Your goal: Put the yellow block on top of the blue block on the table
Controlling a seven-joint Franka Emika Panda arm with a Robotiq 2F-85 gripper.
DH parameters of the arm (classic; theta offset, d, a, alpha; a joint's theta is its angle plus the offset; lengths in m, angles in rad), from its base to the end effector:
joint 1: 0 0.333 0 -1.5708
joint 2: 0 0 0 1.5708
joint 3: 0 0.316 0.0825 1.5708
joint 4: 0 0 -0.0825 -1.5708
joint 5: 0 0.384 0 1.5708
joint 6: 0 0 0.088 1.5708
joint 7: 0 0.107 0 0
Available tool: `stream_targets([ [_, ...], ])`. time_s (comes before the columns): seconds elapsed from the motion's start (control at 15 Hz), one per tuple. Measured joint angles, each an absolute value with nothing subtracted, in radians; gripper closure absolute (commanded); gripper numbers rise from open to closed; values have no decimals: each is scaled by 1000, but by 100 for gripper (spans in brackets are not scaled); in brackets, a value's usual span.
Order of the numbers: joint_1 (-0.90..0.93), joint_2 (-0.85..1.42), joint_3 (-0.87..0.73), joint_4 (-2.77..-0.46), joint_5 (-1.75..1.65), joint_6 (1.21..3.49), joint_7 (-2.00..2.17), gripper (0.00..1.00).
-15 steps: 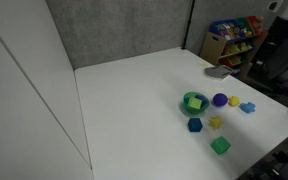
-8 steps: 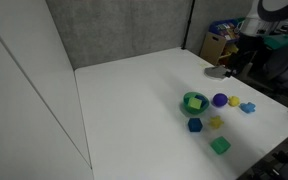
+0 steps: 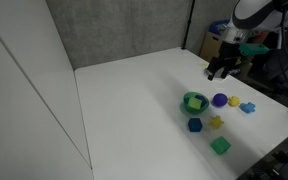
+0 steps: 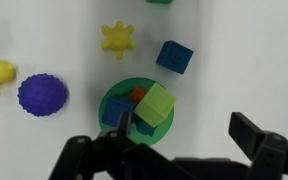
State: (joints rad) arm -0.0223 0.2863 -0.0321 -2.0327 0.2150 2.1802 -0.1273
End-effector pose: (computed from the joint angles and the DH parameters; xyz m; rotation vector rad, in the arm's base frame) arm 0.5785 -0.0231 0.2946 -2.9646 0.0919 0.1824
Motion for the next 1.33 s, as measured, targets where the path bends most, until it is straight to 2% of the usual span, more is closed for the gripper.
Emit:
stream_targets([
  [0.33, -23, 299, -32, -2034, 212, 2184, -120, 0],
  [0.87, -22, 464, -10, -2034, 220, 2399, -67, 0],
  [1.33, -23, 593, 26, -1992, 259, 2490, 13, 0],
])
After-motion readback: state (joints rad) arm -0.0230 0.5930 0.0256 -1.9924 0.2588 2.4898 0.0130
